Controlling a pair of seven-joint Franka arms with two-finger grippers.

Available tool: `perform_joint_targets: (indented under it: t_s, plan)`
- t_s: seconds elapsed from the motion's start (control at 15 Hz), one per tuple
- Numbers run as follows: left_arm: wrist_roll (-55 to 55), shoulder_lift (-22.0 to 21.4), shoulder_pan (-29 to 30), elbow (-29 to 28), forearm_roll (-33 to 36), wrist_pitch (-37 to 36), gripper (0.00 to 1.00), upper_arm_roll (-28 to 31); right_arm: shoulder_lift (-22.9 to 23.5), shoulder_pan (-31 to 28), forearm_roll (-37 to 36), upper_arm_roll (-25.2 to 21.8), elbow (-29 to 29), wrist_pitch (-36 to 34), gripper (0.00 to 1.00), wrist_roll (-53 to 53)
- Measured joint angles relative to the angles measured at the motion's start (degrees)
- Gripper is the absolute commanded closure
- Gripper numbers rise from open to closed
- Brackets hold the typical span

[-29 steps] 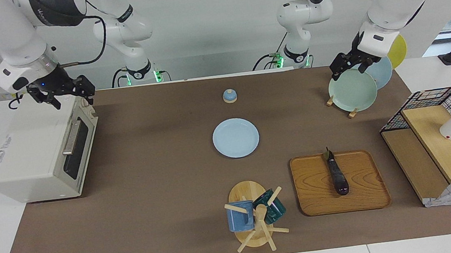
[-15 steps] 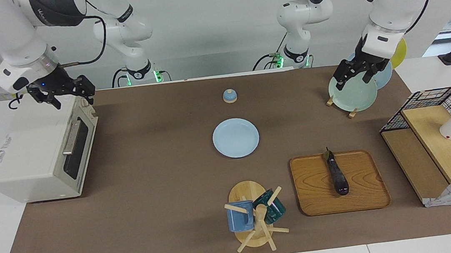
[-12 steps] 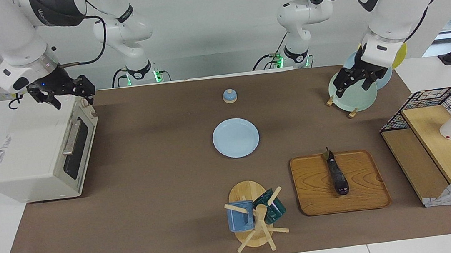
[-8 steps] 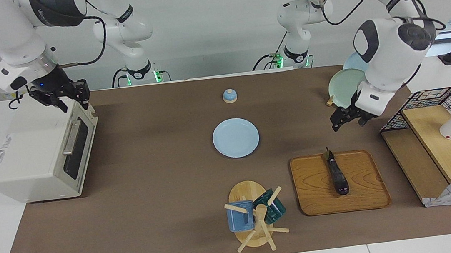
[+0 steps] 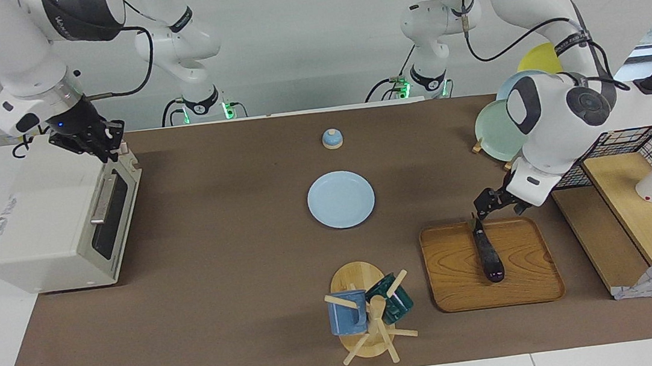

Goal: Put eggplant into oven
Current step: 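Grasp the purple eggplant with the left gripper and lift it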

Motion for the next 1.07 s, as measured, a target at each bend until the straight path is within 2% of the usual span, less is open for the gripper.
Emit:
perform_joint_targets:
  t_s: [0.27,0.47,0.67,0.8,1.07]
  plan:
    - [0.9,4.1,0.0,2.1,1.7,4.8,0.00,-0.1,-0.3,-3.1,-0.4,-0.2,-7.5,8.4,1.00,0.2]
    - [2.2,5.3,-0.1,1.9,4.1,7.1,0.00,-0.2,-0.3,-4.2,-0.6,-0.2,-10.2,10.7,1.00,0.2]
    - [3.0,5.5,-0.7,-1.4,4.5,11.1,0.00,-0.3,-0.3,-4.4,-0.6,-0.2,-11.2,10.9,1.00,0.3]
    - [3.0,5.5,-1.6,-2.9,4.5,12.2,0.11,-0.5,-0.3,-4.5,-0.6,-0.2,-12.1,11.4,1.00,0.4]
    - [3.0,5.5,-1.9,-3.2,4.6,12.2,0.46,-0.4,-0.3,-4.5,-0.6,-0.2,-13.5,12.1,1.00,0.5]
